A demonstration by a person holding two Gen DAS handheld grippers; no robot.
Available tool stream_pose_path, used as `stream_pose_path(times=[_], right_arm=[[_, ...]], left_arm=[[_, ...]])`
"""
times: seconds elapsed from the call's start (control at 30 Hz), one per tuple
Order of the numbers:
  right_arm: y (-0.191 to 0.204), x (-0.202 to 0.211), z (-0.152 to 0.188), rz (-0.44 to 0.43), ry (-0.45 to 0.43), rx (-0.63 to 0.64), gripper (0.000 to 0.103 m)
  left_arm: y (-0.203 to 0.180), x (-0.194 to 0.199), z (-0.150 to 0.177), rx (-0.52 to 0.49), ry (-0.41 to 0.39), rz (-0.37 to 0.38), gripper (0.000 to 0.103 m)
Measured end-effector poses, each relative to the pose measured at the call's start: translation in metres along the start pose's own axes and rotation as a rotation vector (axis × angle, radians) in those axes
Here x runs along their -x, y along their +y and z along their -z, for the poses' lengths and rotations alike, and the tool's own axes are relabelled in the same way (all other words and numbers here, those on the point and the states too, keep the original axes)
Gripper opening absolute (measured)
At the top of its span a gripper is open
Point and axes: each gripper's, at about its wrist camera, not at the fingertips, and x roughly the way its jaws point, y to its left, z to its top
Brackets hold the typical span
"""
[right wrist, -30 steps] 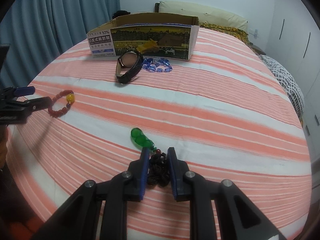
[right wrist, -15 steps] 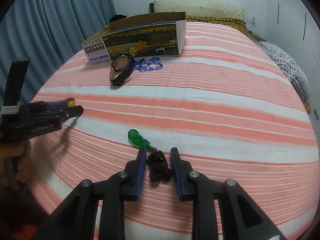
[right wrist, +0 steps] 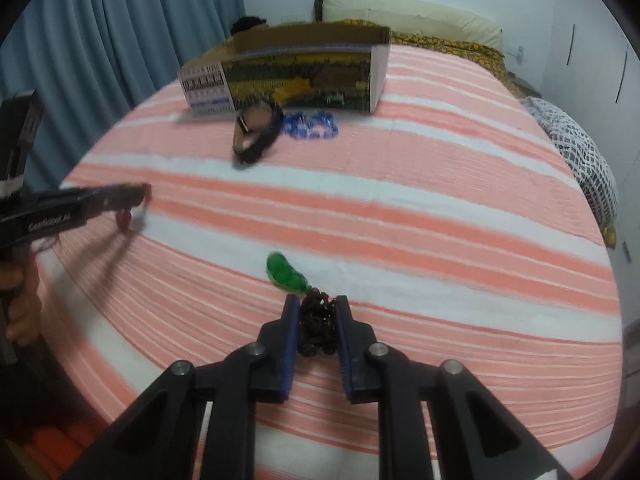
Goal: Organize jewelry
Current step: 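Carry the red bead strand over the box and open both tools to drop it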
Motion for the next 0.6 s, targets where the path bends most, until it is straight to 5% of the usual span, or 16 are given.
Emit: stream_pose_path(times=[0.6], right_arm=[[0.017,0.062,-0.102,-0.206,-0.18,0.012,0.017]], left_arm=[[0.021,0.075,-0.089,0.036,-0.14,0.11,0.016]])
